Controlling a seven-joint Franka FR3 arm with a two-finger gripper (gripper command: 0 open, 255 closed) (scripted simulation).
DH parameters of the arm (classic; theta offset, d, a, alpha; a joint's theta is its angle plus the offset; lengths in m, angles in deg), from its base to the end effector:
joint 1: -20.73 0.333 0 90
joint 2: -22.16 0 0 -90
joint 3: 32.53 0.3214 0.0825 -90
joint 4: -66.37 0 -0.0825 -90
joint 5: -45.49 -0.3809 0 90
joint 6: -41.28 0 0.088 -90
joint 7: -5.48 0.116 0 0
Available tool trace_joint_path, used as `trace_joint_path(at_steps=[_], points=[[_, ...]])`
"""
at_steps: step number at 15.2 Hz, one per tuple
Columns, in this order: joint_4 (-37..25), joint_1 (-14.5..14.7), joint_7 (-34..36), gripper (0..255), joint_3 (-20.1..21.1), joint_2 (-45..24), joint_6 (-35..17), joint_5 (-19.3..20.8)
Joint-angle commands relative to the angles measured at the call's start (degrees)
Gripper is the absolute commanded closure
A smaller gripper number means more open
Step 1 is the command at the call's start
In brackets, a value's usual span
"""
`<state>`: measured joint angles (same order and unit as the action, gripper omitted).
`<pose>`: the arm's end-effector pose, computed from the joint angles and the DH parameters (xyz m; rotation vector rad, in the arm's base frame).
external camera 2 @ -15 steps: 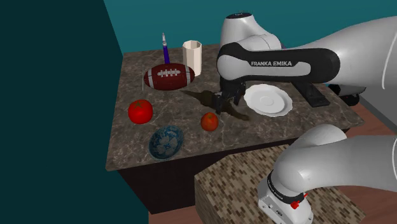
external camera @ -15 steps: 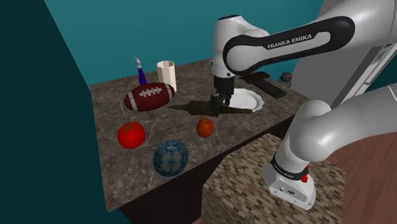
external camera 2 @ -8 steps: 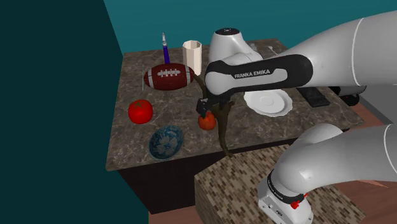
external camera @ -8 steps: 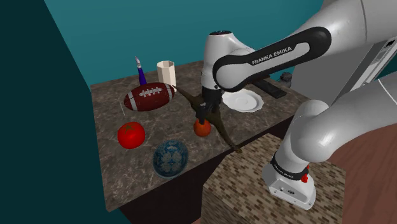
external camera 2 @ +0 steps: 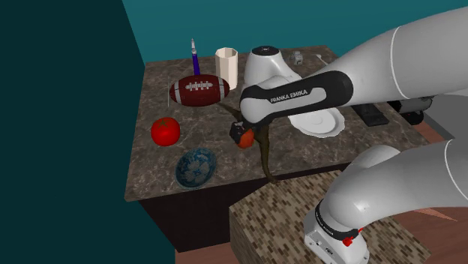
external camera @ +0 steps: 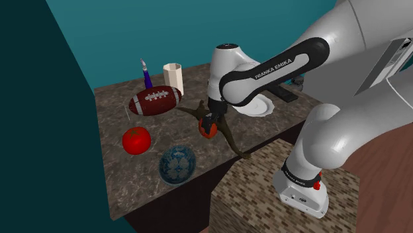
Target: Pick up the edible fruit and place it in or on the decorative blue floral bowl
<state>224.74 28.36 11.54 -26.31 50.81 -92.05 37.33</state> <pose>0.3489 0.0863 0.3635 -3.0759 -0.0458 -0.0814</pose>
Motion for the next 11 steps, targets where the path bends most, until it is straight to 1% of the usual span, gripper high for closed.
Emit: trace_joint_path(at_steps=[1,4,5,11], points=[[0.73,0.23,-0.06,0,-0.34,0.22,2.59,-0.55],[0.73,0.23,-0.06,0,-0.34,0.22,2.59,-0.55],[0.75,0.24,-0.04,255,-0.33,0.26,2.61,-0.56],[0.73,0.23,-0.05,255,-0.34,0.3,2.67,-0.55]])
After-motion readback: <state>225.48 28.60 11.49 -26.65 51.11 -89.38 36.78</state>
